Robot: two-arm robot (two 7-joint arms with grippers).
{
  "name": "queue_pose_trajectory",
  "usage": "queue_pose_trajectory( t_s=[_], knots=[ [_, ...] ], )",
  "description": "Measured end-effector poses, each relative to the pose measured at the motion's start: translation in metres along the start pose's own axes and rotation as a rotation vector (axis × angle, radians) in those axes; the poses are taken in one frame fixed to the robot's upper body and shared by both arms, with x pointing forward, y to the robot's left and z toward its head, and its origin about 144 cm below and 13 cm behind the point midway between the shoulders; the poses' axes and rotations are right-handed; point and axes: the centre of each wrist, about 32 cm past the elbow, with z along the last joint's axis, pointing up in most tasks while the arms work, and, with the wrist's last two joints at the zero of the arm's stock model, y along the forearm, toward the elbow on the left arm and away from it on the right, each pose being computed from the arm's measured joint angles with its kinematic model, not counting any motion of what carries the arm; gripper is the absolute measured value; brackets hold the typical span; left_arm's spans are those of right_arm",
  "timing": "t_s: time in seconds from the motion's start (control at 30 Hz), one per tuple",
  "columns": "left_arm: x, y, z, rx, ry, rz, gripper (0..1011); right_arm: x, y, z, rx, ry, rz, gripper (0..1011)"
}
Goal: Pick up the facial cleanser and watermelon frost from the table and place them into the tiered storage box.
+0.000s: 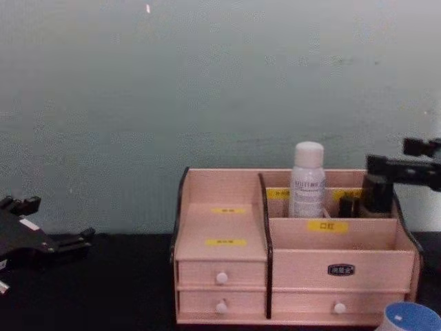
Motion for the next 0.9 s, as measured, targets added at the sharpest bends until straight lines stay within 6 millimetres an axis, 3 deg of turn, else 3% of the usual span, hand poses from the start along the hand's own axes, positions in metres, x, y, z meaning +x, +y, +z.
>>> queue_pose_trajectory(
  t_s=[0.47,0.9],
  knots=[
    [0.000,0.000,0.000,0.000,0.000,0.000,1001,-0.020,-0.053,0.000,-0.150,0.043,0.051,1000],
    [0.000,0.000,0.000,0.000,0.000,0.000,1001,-0.030,-0.061,-0.007,-0.292,0.094,0.064,1000]
  ],
)
